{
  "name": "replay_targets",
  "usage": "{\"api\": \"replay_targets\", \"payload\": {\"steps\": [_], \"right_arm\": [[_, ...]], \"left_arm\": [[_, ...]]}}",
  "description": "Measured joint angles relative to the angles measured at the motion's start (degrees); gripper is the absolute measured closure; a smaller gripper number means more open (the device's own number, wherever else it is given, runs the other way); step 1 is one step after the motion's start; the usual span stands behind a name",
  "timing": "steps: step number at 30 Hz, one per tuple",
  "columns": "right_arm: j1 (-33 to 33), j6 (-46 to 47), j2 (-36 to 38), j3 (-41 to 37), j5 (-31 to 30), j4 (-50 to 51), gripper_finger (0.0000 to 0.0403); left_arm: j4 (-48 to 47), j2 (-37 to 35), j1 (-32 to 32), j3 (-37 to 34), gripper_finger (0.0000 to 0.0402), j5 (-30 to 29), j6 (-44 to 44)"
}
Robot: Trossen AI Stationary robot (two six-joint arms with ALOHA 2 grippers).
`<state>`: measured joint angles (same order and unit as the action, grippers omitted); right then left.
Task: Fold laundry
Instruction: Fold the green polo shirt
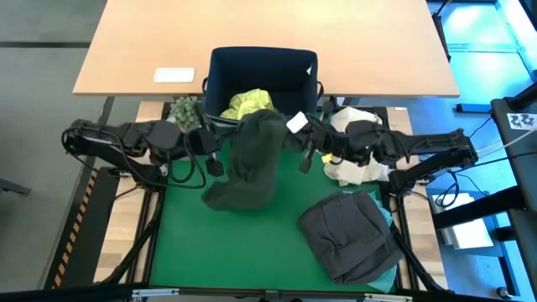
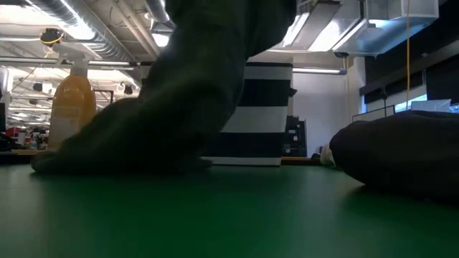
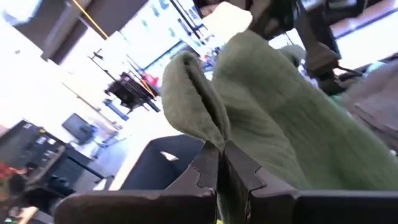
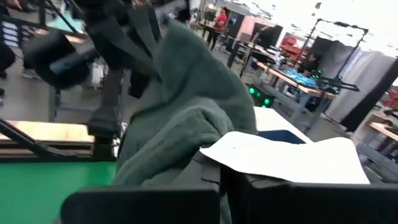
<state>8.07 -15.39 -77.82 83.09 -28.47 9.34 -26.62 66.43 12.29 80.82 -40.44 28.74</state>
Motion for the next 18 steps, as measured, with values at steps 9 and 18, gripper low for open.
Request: {"api": "replay_targets", "payload": {"steps": [9, 18], "right_arm": [[-0.2, 0.0, 0.0, 1.1, 0.6, 3.0, 0.0401], [-0.2, 1.3, 0.0, 4.4, 4.6, 4.3, 0.0401]], "left_arm": [[0.8, -4.0, 0.0, 0.0, 0.0401, -2.3, 3.4], [0.2, -7.5, 1.8, 0.0, 0.0401, 2.0, 1.7]]}}
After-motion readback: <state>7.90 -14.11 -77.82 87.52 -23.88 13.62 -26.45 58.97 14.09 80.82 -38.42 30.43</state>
